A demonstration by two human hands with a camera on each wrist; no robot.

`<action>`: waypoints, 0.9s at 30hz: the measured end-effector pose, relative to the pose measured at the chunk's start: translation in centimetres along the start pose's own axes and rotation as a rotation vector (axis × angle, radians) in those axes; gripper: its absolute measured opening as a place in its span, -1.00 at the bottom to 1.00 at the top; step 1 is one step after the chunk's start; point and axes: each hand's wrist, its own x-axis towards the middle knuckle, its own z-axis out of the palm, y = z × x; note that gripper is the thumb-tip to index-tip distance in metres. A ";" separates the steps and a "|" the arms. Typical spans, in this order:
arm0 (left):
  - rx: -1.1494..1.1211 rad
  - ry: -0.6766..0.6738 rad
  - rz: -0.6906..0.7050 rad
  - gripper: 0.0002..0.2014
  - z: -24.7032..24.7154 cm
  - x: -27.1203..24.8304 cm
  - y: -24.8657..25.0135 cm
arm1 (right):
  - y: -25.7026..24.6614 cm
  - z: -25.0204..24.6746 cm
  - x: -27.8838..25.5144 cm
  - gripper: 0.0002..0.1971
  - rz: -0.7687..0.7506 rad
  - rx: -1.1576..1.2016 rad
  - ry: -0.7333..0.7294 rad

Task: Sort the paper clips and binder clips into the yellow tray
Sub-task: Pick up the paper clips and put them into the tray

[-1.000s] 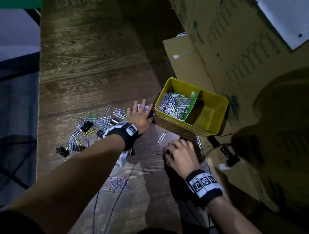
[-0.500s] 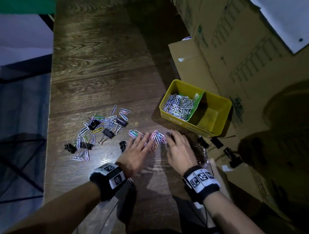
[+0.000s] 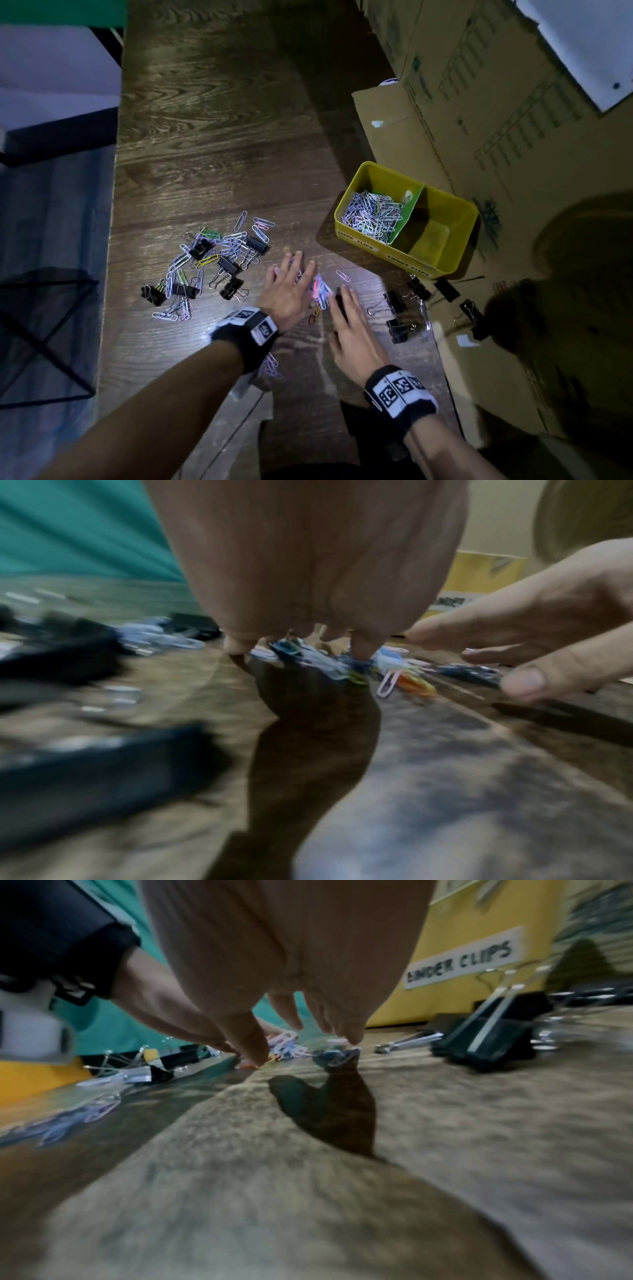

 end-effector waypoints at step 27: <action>0.076 -0.018 0.446 -0.28 5.3 -8.2 -2.9 | -0.1 1.8 -1.8 -0.14 0.051 -0.113 -0.093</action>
